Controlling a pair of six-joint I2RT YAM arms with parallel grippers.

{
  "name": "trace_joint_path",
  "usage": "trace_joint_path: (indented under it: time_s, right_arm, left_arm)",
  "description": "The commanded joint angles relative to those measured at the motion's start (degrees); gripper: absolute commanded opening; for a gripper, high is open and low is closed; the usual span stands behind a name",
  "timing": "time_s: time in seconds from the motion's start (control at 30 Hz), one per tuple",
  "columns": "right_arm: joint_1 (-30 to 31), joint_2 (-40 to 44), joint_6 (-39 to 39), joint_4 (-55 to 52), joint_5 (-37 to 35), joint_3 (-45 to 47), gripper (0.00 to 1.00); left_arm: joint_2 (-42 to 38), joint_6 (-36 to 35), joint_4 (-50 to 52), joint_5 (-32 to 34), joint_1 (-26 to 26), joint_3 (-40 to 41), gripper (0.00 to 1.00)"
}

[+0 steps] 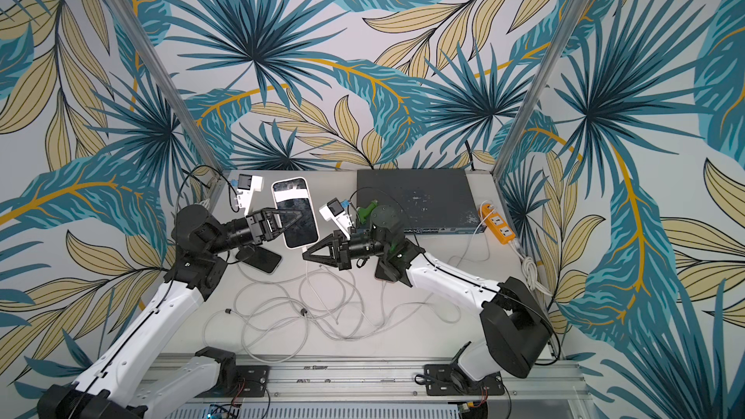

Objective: Plug the charging cable into the phone
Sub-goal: Insert the charging cable into the phone.

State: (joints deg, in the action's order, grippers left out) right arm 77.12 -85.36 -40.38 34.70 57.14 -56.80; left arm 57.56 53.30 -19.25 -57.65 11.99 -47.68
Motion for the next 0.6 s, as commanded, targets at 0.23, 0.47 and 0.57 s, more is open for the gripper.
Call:
trace_joint_path:
  time_s: [0.23, 0.47, 0.57]
  right_arm:
    - [-1.9, -0.1, -1.3, 9.4, -3.4, -3.0, 0.0]
    - [-2.6, 1.0, -0.7, 5.9, -4.2, -1.9, 0.63]
    - [-3.3, 3.6, 0.5, 4.0, -5.3, 1.7, 0.74]
  left_arm:
    - [-1.4, -1.3, 0.5, -3.5, 2.2, 2.8, 0.0]
    - [0.5, -6.0, 8.6, 0.9, 2.1, -0.8, 0.0]
    - [3.2, -7.8, 12.2, 3.6, 1.8, -3.9, 0.0]
